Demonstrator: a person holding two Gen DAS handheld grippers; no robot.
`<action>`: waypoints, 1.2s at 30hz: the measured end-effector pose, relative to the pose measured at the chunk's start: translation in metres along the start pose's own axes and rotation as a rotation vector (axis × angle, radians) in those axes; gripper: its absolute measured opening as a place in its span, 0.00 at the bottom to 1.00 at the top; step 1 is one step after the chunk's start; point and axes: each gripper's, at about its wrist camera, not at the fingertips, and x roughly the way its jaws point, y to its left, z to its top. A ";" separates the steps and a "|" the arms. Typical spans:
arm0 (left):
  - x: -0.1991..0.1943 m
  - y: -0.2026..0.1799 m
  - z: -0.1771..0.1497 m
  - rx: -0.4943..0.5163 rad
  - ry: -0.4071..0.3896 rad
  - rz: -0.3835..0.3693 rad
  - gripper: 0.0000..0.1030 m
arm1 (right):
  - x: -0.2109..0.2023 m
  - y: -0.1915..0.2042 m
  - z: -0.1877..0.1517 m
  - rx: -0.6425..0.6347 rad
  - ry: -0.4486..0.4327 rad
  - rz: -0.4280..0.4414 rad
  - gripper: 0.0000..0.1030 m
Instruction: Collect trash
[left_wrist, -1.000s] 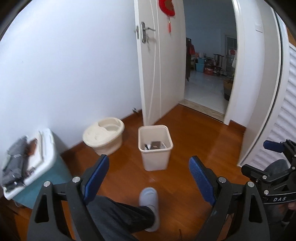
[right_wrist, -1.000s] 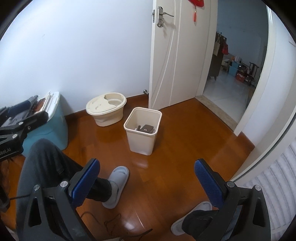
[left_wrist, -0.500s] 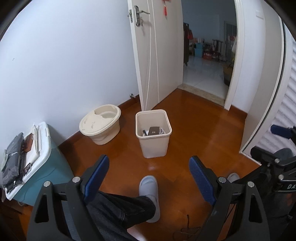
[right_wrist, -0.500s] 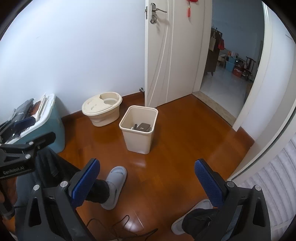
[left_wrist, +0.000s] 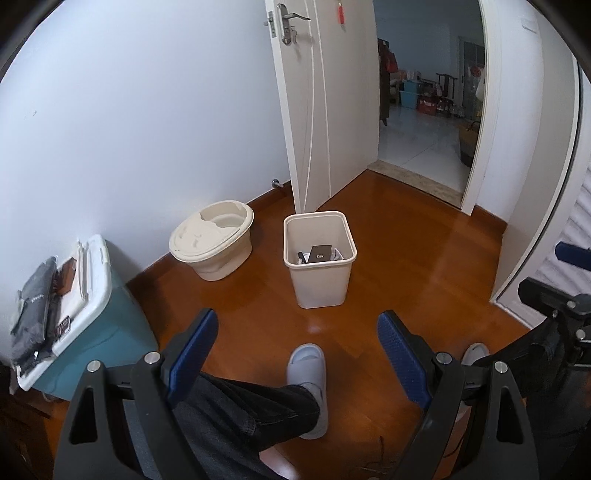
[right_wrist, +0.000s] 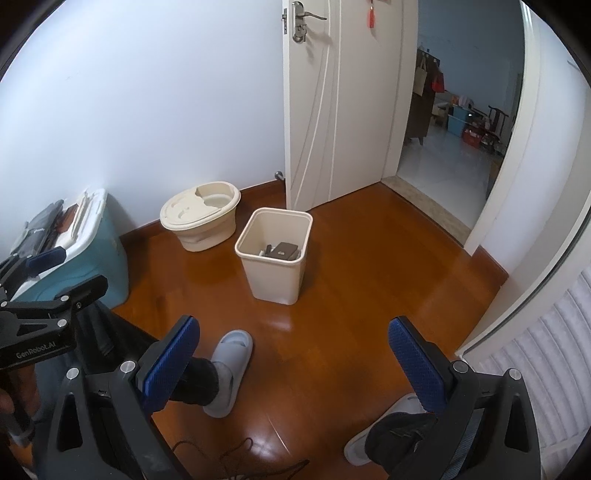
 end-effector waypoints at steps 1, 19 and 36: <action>0.001 0.000 0.000 0.000 0.006 -0.005 0.86 | 0.000 0.000 0.000 0.000 0.000 0.000 1.00; 0.009 0.004 0.003 -0.015 0.034 -0.020 0.86 | 0.006 0.004 0.005 -0.007 -0.003 -0.002 1.00; -0.017 -0.009 -0.003 0.036 -0.129 0.020 0.86 | 0.008 0.004 0.005 -0.005 0.005 0.001 1.00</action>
